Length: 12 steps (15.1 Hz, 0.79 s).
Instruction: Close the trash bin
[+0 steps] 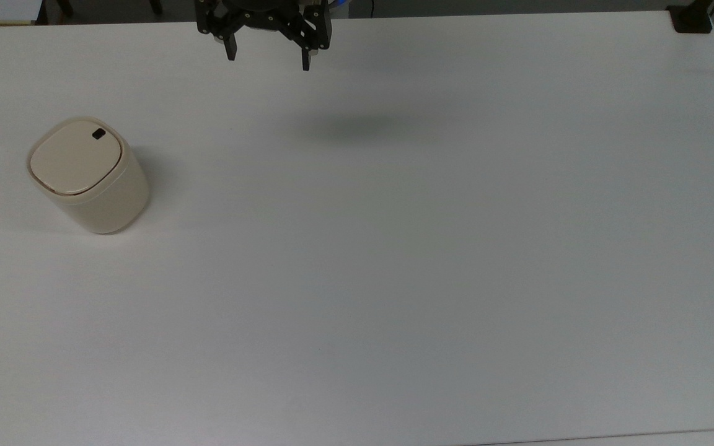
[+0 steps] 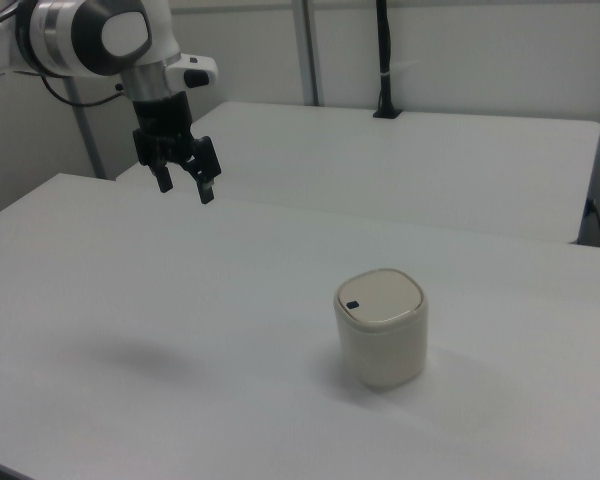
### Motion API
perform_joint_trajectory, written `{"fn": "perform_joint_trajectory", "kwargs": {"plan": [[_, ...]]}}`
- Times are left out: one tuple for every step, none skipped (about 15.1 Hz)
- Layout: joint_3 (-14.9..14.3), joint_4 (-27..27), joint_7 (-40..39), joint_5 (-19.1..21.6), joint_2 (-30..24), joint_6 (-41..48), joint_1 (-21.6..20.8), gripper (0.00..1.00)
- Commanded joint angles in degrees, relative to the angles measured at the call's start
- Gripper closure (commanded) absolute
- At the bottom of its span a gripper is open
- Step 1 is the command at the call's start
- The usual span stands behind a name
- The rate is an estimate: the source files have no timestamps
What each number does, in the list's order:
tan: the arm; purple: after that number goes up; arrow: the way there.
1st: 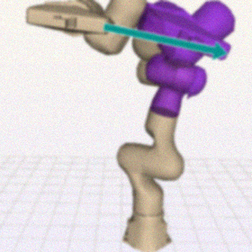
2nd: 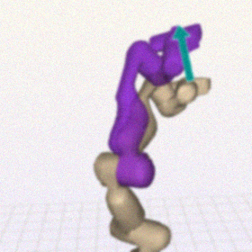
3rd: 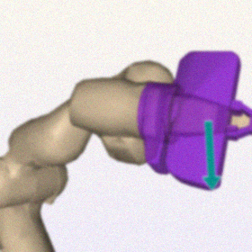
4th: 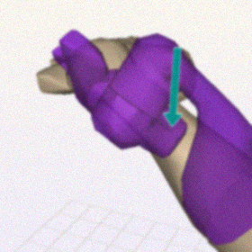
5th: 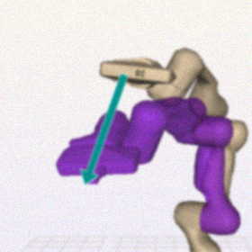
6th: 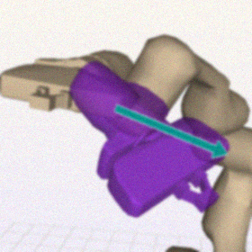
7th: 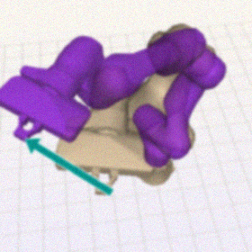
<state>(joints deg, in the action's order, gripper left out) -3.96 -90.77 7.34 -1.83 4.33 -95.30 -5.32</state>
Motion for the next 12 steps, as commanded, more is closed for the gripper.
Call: {"fn": "perform_joint_trajectory", "kwargs": {"plan": [[-0.52,-0.82,-0.65,-0.46,-1.17,0.74,-0.14,0.0],[-0.52,-0.82,-0.66,-0.46,-1.17,0.73,-0.05,0.0],[-0.52,-0.82,-0.74,-0.46,-1.08,0.73,-0.05,0.0],[-0.52,-0.73,-0.74,-0.46,-0.9,0.73,-0.05,0.0],[-0.61,-0.64,-0.74,-0.46,-0.64,0.73,-0.13,0.0],[-0.61,-0.55,-0.74,-0.46,-0.46,0.73,-0.13,0.0],[-0.61,-0.55,-0.74,-0.46,-0.46,0.73,-0.22,0.0],[-0.61,-0.55,-0.66,-0.46,-0.46,0.73,-0.22,0.0],[-0.61,-0.55,-0.66,-0.46,-0.38,0.73,-0.31,0.0],[-0.61,-0.55,-0.66,-0.54,-0.37,0.65,-0.22,0.0],[-0.61,-0.55,-0.66,-0.55,-0.37,0.73,-0.22,0.0],[-0.61,-0.55,-0.66,-0.55,-0.37,0.73,-0.13,0.0]]}}
